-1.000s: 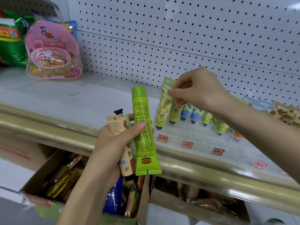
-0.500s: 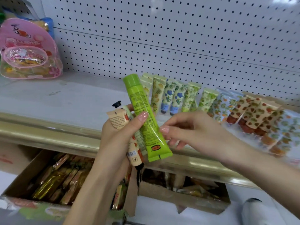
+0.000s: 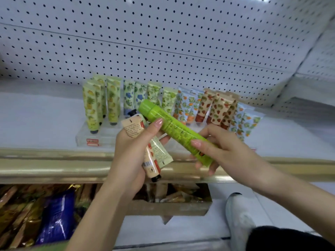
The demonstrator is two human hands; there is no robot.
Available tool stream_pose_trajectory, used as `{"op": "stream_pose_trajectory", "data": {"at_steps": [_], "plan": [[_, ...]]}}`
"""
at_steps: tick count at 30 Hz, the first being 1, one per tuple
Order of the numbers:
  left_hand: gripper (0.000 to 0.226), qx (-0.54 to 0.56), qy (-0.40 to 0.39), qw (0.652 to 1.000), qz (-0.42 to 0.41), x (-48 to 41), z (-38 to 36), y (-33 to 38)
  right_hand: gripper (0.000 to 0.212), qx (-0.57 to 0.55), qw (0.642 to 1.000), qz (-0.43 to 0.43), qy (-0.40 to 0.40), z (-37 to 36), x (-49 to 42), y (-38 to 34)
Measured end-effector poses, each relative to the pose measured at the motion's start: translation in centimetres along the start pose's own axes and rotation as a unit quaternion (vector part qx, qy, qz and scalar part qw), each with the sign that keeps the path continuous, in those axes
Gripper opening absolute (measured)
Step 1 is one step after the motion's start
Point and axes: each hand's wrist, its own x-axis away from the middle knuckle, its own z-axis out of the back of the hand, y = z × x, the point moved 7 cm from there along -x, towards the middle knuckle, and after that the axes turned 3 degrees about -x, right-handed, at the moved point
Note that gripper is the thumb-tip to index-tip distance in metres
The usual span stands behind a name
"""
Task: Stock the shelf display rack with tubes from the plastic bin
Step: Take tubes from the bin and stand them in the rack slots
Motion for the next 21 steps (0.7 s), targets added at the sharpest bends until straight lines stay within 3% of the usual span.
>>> {"op": "stream_pose_trajectory", "data": {"at_steps": [2,6,11,14,17,19,21], "plan": [[0.028,0.012,-0.014,1.000,0.017,0.1,-1.1,-0.8,0.015,0.019,0.999,0.005,0.038,2.4,0.9,0.8],[0.031,0.015,-0.034,0.998,0.056,0.5,-2.8,-2.6,0.029,0.037,0.994,0.028,0.101,6.1,2.3,1.7],[0.044,0.012,-0.039,0.994,0.101,0.9,-3.7,-4.1,0.029,0.048,0.988,0.058,0.135,8.4,3.8,1.8],[0.037,0.009,-0.047,0.994,0.099,1.2,-4.3,-4.5,0.033,0.024,0.990,0.031,0.137,9.0,4.8,2.4],[0.027,0.032,-0.046,0.994,0.090,1.6,-5.2,-4.9,0.046,-0.127,0.979,-0.045,0.152,9.6,5.6,3.7],[0.024,0.033,-0.051,0.995,0.083,1.9,-5.8,-5.2,0.047,-0.288,0.939,-0.096,0.163,9.9,6.0,4.6],[0.022,0.034,-0.065,0.994,0.077,2.1,-6.4,-5.5,0.036,-0.365,0.907,-0.134,0.163,10.2,6.6,5.2]]}}
